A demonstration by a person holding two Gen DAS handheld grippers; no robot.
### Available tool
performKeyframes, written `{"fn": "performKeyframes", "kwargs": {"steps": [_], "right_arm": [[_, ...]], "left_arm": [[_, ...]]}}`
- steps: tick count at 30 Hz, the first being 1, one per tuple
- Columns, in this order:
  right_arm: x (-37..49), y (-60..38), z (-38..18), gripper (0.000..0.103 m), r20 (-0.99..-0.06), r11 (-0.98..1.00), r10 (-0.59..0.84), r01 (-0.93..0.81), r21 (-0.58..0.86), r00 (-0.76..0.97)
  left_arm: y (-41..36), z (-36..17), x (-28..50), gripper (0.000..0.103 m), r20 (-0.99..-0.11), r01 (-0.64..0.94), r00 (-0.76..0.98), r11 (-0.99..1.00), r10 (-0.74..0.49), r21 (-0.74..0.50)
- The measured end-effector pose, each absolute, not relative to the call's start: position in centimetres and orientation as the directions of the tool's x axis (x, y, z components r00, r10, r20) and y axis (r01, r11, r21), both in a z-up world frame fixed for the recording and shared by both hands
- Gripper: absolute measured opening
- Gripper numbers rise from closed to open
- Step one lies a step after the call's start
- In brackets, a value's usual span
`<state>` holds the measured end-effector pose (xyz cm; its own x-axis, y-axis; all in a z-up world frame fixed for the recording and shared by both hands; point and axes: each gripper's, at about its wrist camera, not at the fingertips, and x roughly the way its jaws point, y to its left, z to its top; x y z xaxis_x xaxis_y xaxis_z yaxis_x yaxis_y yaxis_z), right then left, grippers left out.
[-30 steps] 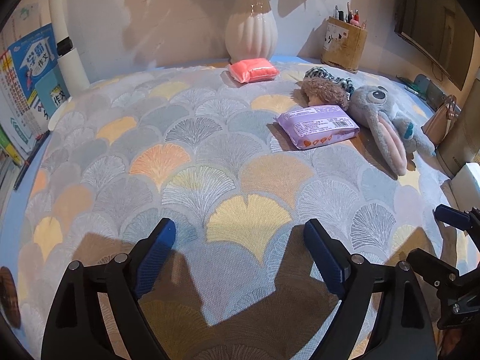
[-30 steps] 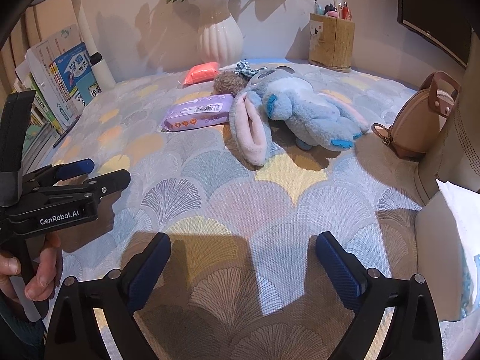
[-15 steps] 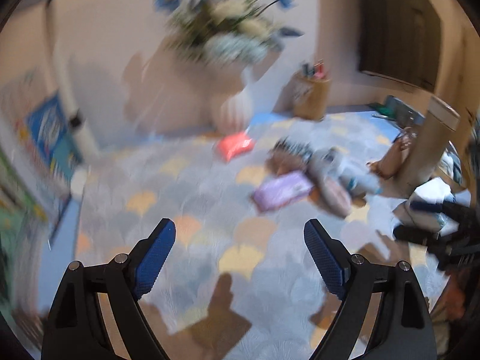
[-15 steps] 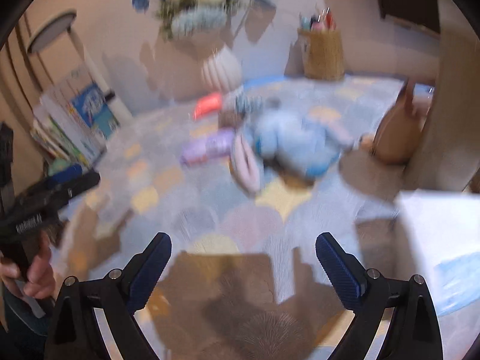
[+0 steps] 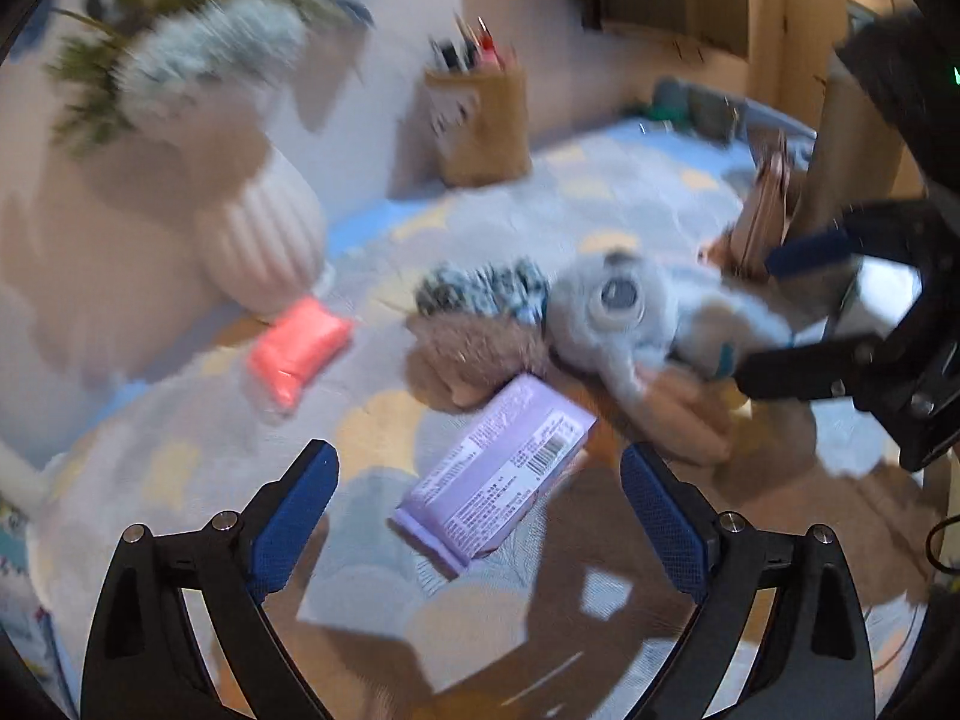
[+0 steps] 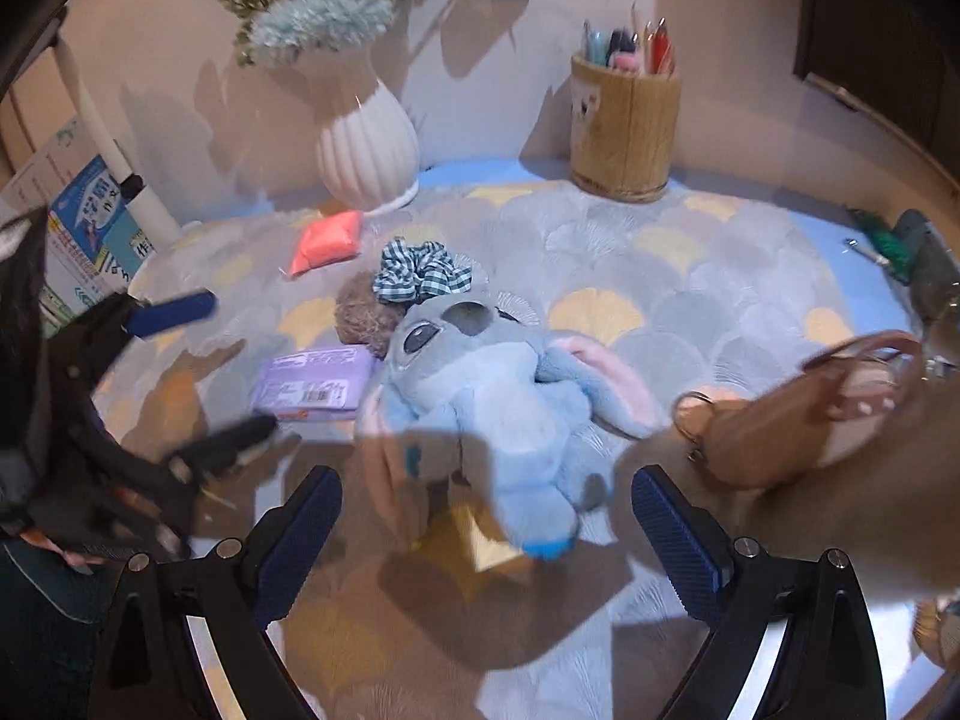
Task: Organize soft objects
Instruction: 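Grasp the purple wipes packet with the left gripper while the right grasps the grey-blue plush toy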
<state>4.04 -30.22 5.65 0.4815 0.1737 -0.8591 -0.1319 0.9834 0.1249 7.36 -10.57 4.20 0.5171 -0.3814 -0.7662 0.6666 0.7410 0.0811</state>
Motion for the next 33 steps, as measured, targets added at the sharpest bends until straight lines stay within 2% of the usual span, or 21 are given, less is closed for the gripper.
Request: {"fn": "performKeyframes", "kwargs": {"steps": [7,9,11,12,13,14,16,19,25,30,33], "right_arm": [[7.0,-29.7,3.0,0.097,-0.873,0.988,0.153,-0.106,0.116,0.464],[7.4,-29.6,2.0,0.097,-0.88,0.984,0.173,-0.107,0.14,0.443],[7.7,-29.4,1.3,0.097,-0.883,0.98,0.197,-0.11,0.165,0.426],[7.6,-29.3,1.1,0.093,-0.882,0.978,0.205,-0.111,0.174,0.425],[7.6,-29.2,0.9,0.084,-0.881,0.975,0.219,-0.117,0.187,0.419],[7.5,-29.0,0.8,0.079,-0.88,0.973,0.231,-0.122,0.197,0.415],[6.9,-28.6,1.1,0.064,-0.873,0.972,0.234,-0.135,0.194,0.429],[5.8,-28.0,1.9,0.052,-0.861,0.97,0.24,-0.145,0.196,0.449],[2.2,-28.5,4.0,0.05,-0.834,0.955,0.296,-0.131,0.266,0.466],[-2.0,-28.9,4.5,0.051,-0.795,0.9,0.425,-0.111,0.421,0.433],[-3.7,-28.0,3.4,0.054,-0.84,0.922,0.382,-0.09,0.377,0.385]], "left_arm": [[-11.2,1.8,9.0,0.091,-0.798,0.673,0.471,0.738,-0.377,0.049],[-11.4,1.6,9.1,0.077,-0.803,0.681,0.448,0.732,-0.393,0.021],[-11.4,1.6,8.9,0.057,-0.798,0.691,0.431,0.723,-0.422,-0.008],[-11.5,1.7,8.6,0.053,-0.796,0.694,0.433,0.72,-0.423,-0.005],[-11.6,1.8,8.5,0.042,-0.795,0.696,0.435,0.718,-0.423,-0.002],[-11.7,1.9,8.4,0.038,-0.795,0.695,0.435,0.719,-0.422,-0.002],[-11.6,2.1,8.0,0.036,-0.796,0.682,0.446,0.731,-0.41,0.005],[-10.4,2.5,7.2,0.036,-0.792,0.637,0.465,0.771,-0.396,-0.011],[-6.9,4.2,3.1,0.036,-0.777,0.552,0.502,0.832,-0.38,-0.051],[-4.6,3.9,-0.4,0.036,-0.779,0.457,0.521,0.885,-0.35,-0.092],[-4.0,2.9,-1.8,0.036,-0.771,0.418,0.531,0.9,-0.353,-0.124]]}}
